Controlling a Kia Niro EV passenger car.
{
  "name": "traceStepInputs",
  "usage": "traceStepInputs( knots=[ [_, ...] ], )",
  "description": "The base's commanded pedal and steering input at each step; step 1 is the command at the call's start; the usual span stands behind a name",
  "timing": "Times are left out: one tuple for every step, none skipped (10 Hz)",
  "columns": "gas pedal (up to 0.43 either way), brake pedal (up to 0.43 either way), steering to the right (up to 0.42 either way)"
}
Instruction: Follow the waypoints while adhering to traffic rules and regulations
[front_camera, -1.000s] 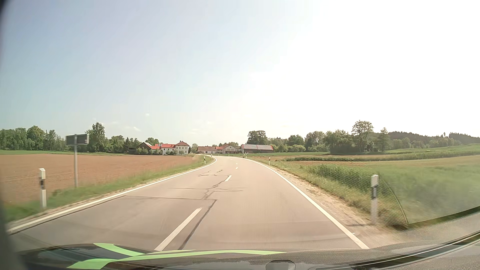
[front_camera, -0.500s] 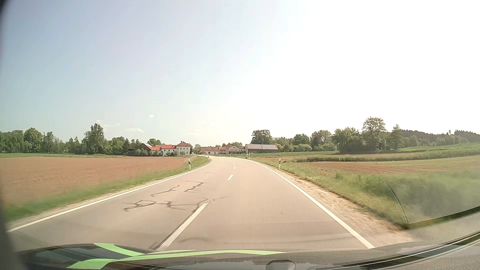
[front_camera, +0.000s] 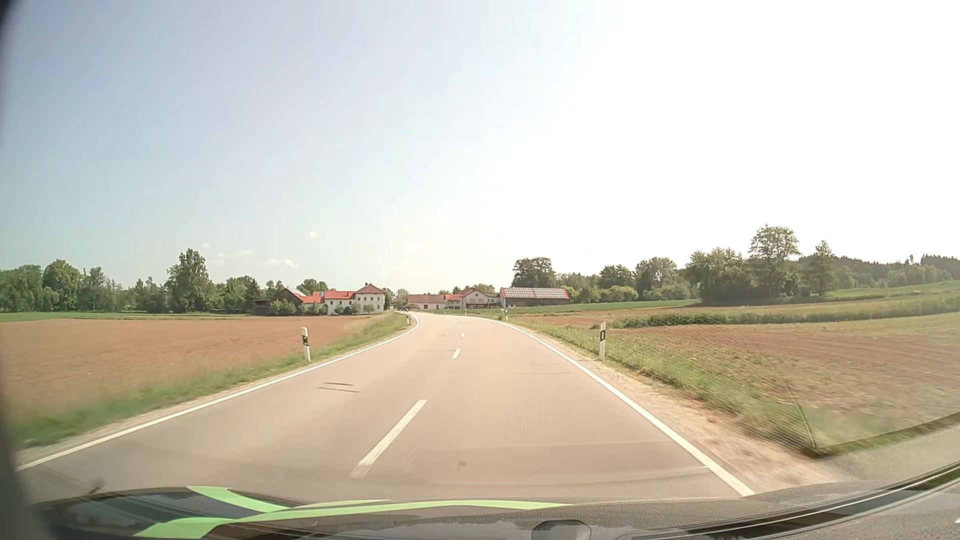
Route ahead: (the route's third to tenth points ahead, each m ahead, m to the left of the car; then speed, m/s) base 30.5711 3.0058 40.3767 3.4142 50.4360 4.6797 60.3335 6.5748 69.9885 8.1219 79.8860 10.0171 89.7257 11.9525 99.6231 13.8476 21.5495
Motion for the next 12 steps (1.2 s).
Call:
traceStepInputs(
  knots=[
    [0.189,0.000,-0.014],
    [0.189,0.000,-0.014],
    [0.189,0.000,-0.014],
    [0.189,0.000,-0.014],
    [0.189,0.000,-0.014],
    [0.189,0.000,-0.014],
    [0.189,0.000,-0.014],
    [0.189,0.000,-0.016],
    [0.189,0.000,-0.019],
    [0.189,0.000,-0.021],
    [0.189,0.000,-0.024],
    [0.189,0.000,-0.026]
  ],
)
